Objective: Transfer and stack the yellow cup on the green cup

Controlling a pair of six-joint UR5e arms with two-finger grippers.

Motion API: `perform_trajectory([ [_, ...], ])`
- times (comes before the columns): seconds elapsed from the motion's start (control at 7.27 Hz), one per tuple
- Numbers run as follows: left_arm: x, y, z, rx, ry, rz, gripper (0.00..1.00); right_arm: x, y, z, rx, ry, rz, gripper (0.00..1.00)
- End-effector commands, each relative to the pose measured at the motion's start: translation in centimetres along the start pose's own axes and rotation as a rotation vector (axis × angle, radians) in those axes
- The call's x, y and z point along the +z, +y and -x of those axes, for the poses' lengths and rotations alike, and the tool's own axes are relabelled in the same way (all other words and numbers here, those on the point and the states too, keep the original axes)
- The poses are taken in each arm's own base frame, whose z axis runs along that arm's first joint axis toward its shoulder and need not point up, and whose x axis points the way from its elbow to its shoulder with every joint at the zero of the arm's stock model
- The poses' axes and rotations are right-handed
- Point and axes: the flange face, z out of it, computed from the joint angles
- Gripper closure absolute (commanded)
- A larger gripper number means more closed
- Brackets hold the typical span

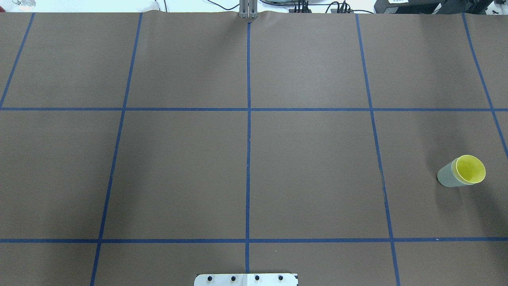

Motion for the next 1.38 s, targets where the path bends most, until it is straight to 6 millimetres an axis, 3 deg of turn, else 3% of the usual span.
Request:
perform_trajectory([
  [0.0,0.6,0.3,-0.1,0.003,0.002,0.016,0.0,1.3,1.1,0.6,-0.047,0.004,0.033,0.0],
  [0.55,1.0,0.0,0.2,0.004,0.005,0.018,0.0,1.8,1.3,-0.4,-0.147,0.026,0.118,0.0],
  [1.24,1.6,0.3,-0.1,-0.028,0.088,0.051,0.0,0.5,2.0,-5.2,-0.048,0.021,0.094,0.0],
])
